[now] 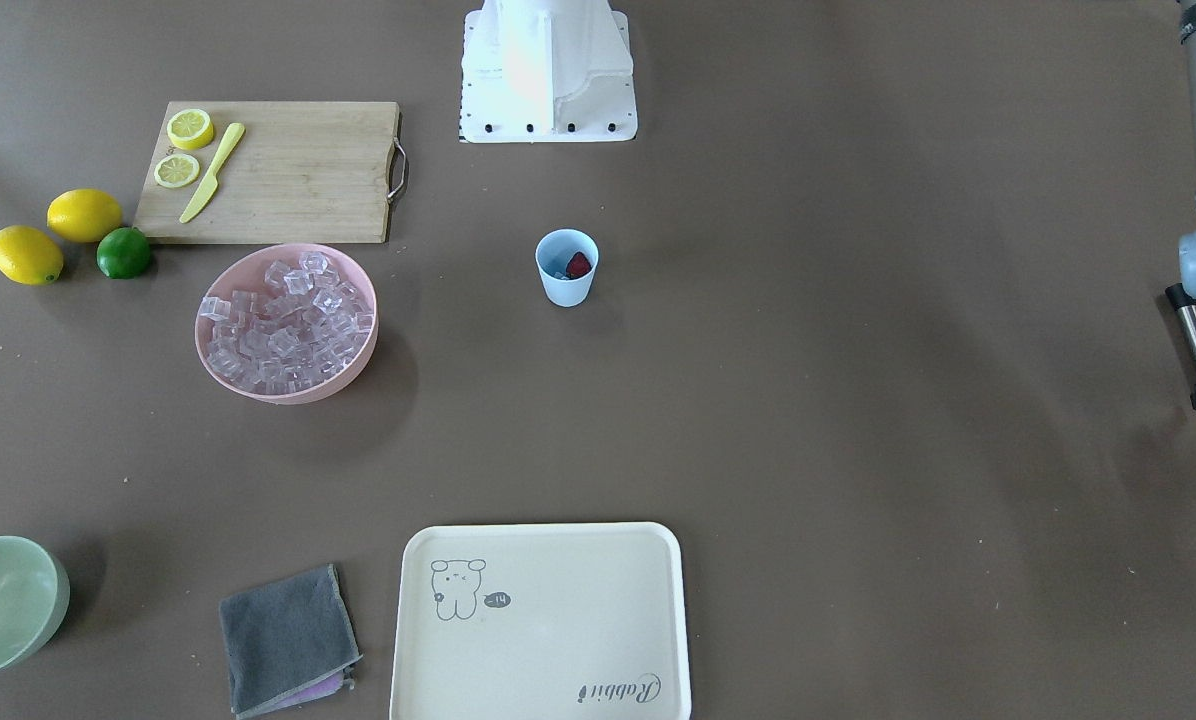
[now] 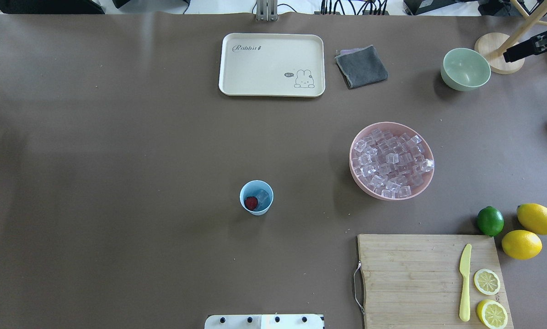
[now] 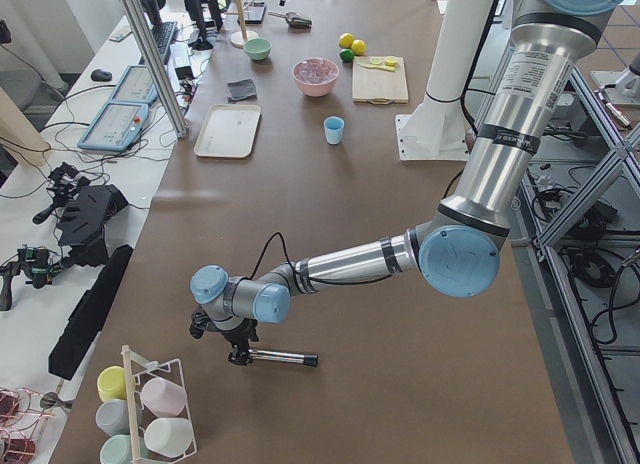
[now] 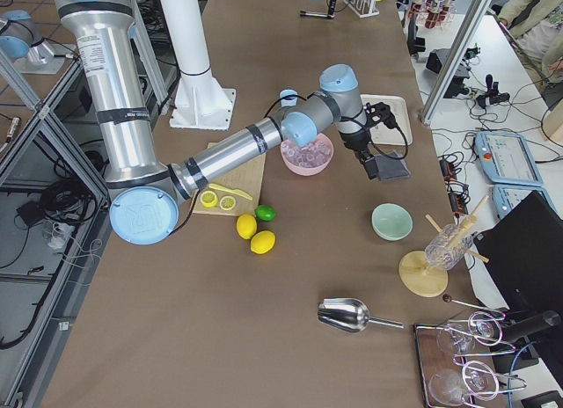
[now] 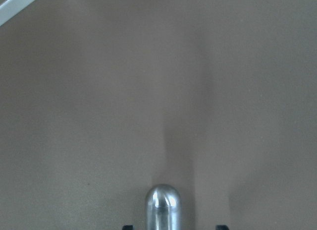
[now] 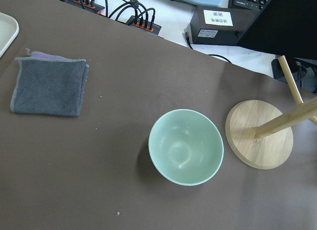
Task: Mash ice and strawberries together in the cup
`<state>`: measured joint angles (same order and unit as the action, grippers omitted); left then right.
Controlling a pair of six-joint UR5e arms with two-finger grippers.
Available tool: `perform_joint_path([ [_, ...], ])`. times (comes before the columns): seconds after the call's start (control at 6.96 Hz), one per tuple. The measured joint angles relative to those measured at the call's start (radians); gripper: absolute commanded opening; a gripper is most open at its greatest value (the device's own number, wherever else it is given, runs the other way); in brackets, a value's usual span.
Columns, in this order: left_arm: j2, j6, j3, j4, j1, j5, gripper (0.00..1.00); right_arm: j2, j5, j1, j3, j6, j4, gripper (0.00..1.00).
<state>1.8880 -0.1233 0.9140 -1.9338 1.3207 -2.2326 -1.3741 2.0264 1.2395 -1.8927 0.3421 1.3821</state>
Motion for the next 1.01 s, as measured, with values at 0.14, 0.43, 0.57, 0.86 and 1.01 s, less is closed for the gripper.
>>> perform_joint_path([
  [0.14,-0.001,0.0,-0.004,-0.001,-0.001,0.001,0.57,0.0,0.0,0.0,-0.002,0.0,0.0,1.0],
  [0.43,-0.001,0.0,-0.009,-0.002,-0.001,0.001,0.0,0.0,-0.002,0.0,-0.004,0.001,0.0,1.0],
  [0.57,0.0,-0.001,-0.012,-0.001,-0.001,0.001,0.0,0.0,-0.004,0.0,-0.005,0.001,0.0,1.0],
  [0.86,0.005,-0.004,-0.015,-0.001,-0.001,0.001,0.0,-0.001,-0.007,0.0,-0.005,0.0,0.0,1.0],
  [1.01,0.012,-0.006,-0.011,0.0,0.011,-0.002,0.0,-0.002,-0.008,0.0,-0.005,0.001,0.0,1.0],
])
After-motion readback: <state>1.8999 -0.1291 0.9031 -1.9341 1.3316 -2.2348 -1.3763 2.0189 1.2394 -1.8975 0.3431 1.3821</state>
